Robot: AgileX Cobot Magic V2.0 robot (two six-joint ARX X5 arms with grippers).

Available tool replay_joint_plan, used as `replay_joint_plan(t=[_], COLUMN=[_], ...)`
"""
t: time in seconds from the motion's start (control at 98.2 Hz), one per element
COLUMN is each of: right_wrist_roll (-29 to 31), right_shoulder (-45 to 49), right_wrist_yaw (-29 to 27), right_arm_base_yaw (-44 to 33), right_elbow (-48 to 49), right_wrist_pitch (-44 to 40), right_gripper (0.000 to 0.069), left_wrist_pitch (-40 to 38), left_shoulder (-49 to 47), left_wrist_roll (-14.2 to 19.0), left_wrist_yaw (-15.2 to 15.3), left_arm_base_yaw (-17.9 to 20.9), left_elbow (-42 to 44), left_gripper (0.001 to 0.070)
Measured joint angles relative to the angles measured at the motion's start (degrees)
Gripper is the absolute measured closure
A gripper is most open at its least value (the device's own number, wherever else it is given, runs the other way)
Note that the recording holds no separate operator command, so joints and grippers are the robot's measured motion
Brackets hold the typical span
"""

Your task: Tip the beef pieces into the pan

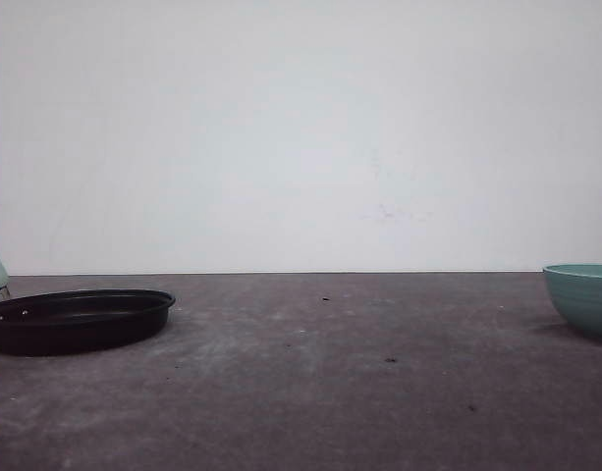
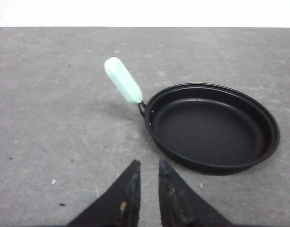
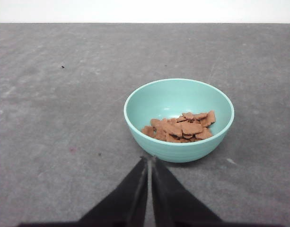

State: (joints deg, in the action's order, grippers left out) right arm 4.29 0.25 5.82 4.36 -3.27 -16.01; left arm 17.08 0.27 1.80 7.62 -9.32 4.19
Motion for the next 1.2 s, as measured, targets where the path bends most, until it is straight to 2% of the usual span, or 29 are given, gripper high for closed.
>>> replay_joint_plan(t=[0.081,0.244,0.438,0.529,0.723,0.794,0.947,1.109,1.201], right_wrist_roll=[0.0,0.6,0.7,0.7,0.9,1.3,1.9,4.4,6.9], right_shoulder=[0.0,0.0,0.0,0.0,0.0,0.0,0.0,0.0,0.0], right_wrist_yaw=[0.3,4.5,3.7,3.0,0.0,0.2,0.2,0.2,0.2], right_arm_base_yaw=[0.0,0.0,0.0,0.0,0.0,0.0,0.0,0.0,0.0], right_elbow=[0.0,0.0,0.0,0.0,0.0,0.0,0.0,0.0,-0.9], right_wrist_pitch=[1.5,6.1,10.3,12.5,11.8,11.8,10.5,10.5,10.3], right_gripper=[0.0676,0.0676,0.0676,0.0676,0.0676,0.0676,0.0676,0.0676,0.0676], left_wrist_pitch=[0.0,0.0,0.0,0.0,0.0,0.0,0.0,2.2,2.6], left_shoulder=[0.0,0.0,0.0,0.0,0.0,0.0,0.0,0.3,2.2], left_wrist_roll=[-0.3,-0.3,0.1,3.4,14.4,17.2,19.5,20.6,20.9], left_wrist_yaw=[-0.2,-0.2,-0.6,-1.9,-1.9,-1.9,-2.1,-7.1,-7.6], left_arm_base_yaw=[0.0,0.0,0.0,0.0,0.0,0.0,0.0,0.0,0.0], left_elbow=[0.0,0.0,0.0,0.0,0.0,0.0,0.0,1.3,5.1], left_gripper=[0.0662,0.0662,0.0662,0.0662,0.0662,0.0662,0.0662,0.0677,0.0678])
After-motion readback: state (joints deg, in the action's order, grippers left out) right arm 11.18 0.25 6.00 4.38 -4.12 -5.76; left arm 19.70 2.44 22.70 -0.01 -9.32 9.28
